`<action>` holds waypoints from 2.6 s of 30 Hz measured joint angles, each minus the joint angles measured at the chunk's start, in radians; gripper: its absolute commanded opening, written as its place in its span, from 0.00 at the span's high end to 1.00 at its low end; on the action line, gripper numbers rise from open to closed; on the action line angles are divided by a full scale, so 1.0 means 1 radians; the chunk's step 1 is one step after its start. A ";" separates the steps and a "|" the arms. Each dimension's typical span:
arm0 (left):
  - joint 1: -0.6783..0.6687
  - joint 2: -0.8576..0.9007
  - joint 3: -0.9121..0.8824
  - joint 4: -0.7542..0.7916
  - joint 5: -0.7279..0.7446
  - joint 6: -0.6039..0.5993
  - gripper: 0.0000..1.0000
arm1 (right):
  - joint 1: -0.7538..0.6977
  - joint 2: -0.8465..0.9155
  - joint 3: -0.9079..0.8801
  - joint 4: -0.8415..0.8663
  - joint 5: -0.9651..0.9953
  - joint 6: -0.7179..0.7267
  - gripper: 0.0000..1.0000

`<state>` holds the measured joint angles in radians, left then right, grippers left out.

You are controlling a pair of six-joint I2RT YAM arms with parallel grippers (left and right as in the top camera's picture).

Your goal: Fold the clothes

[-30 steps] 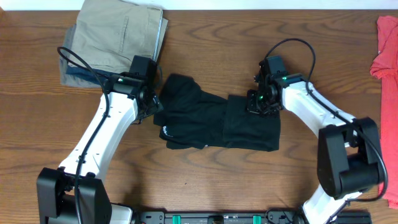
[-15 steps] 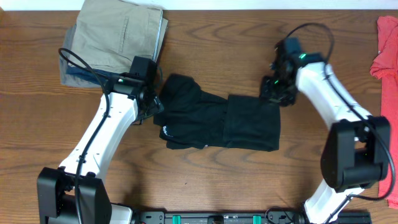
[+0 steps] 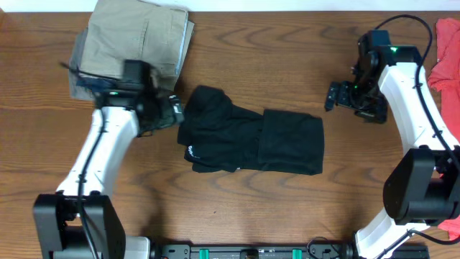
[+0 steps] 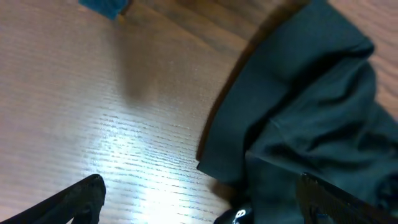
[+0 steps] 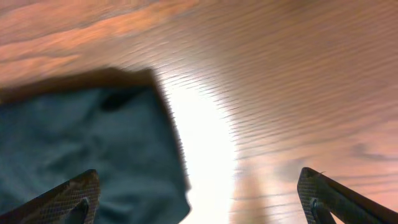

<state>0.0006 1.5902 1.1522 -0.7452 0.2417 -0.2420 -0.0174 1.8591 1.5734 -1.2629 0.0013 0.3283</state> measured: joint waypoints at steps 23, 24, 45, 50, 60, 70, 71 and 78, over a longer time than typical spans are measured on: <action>0.060 0.283 -0.001 0.278 0.463 0.214 0.02 | -0.008 0.000 0.000 0.000 0.060 -0.001 0.01; 0.057 0.297 -0.001 0.278 0.466 0.216 0.02 | -0.008 0.000 0.000 0.000 0.060 -0.001 0.01; 0.013 0.391 0.033 -0.012 0.591 0.264 0.01 | -0.008 0.000 0.000 -0.001 0.060 -0.001 0.01; -0.042 0.395 0.033 -0.041 0.587 0.273 0.11 | -0.008 0.000 0.000 -0.001 0.060 -0.001 0.01; -0.100 0.423 0.012 -0.067 0.504 0.245 0.85 | -0.008 0.000 -0.003 0.000 0.060 -0.002 0.01; -0.099 0.426 0.008 -0.110 0.424 0.195 0.94 | -0.008 0.000 -0.004 -0.001 0.060 -0.003 0.01; -0.099 0.426 0.008 -0.111 0.424 0.193 0.94 | -0.008 0.000 -0.004 -0.001 0.060 -0.003 0.01; -0.100 0.393 0.008 -0.118 0.430 0.175 0.02 | -0.008 0.000 -0.004 -0.001 0.060 -0.003 0.01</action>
<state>-0.0998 1.9835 1.1603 -0.8631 0.6720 -0.0673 -0.0254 1.8591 1.5696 -1.2636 0.0612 0.3248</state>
